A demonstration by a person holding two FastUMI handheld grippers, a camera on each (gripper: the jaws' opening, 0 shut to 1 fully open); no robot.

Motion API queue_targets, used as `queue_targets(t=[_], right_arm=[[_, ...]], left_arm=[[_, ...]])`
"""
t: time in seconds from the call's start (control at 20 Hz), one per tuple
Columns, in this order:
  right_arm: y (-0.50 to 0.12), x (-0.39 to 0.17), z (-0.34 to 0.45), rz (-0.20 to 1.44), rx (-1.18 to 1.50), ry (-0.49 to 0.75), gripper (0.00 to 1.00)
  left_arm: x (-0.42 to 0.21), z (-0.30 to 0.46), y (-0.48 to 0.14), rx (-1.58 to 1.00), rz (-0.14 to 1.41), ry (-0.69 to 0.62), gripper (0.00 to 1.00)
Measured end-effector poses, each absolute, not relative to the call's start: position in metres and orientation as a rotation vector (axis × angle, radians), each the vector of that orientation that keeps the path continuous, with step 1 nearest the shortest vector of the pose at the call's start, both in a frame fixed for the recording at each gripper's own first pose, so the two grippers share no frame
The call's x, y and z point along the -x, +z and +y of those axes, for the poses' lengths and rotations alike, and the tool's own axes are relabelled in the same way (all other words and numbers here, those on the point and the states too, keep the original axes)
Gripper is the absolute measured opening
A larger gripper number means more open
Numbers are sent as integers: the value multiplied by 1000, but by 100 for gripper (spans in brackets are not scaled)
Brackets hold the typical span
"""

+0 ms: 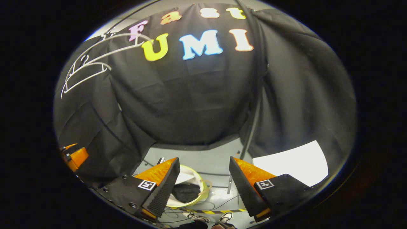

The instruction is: Grasp the clothes on the hanger with both hands and then place them into the laundry hamper below.

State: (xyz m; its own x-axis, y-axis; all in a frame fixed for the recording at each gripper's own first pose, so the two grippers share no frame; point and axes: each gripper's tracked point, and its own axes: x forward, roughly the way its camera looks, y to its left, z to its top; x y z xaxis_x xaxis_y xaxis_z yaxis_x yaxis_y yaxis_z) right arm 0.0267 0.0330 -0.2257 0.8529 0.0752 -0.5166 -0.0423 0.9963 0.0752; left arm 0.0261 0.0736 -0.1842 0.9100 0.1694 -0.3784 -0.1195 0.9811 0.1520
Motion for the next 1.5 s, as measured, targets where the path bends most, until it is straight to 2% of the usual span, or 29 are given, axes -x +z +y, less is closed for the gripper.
queue_targets(t=[0.2,0.25,0.3,0.4,0.5,0.7,0.75,0.8,0.85,0.9,0.95,1.05,1.1,1.15,1.2,1.5], right_arm=[[-138,-20,-1,318,-65,60,98],[-118,-18,-6,250,-59,65,93],[-98,-19,-12,187,-47,62,92],[-64,-20,-21,91,-30,49,92],[-28,-20,-21,13,-40,55,92],[9,-16,-20,-109,-40,39,92],[12,-15,-22,-125,-31,21,92],[12,-13,-22,-134,-26,10,98],[10,-12,-20,-129,-27,5,92],[6,-18,-17,-118,-32,7,92],[-1,-18,-16,-97,-37,6,98],[-20,-15,-13,-44,-41,-1,98],[-26,-17,-10,-23,-40,1,92],[-30,-20,-6,-10,-36,4,92],[-31,-25,-3,-8,-31,6,98],[-17,-39,24,-65,-35,34,97]], left_arm=[[-29,18,-89,-97,230,186,94],[-31,7,-66,-86,172,193,94],[-31,0,-47,-68,127,193,94],[-32,-24,-16,-27,69,125,94],[-31,-28,4,-38,28,89,94],[-31,-14,48,-63,-85,119,93],[-34,-12,51,-69,-84,120,93],[-34,-10,50,-71,-72,123,93],[-31,-6,47,-65,-63,130,93],[-27,-6,48,-56,-63,137,93],[-26,-4,48,-48,-65,141,93],[-25,0,46,-38,-58,154,93],[-22,4,43,-36,-54,163,94],[-21,7,41,-34,-49,171,93],[-18,10,38,-33,-41,178,93],[-6,36,25,-25,-17,218,94]])
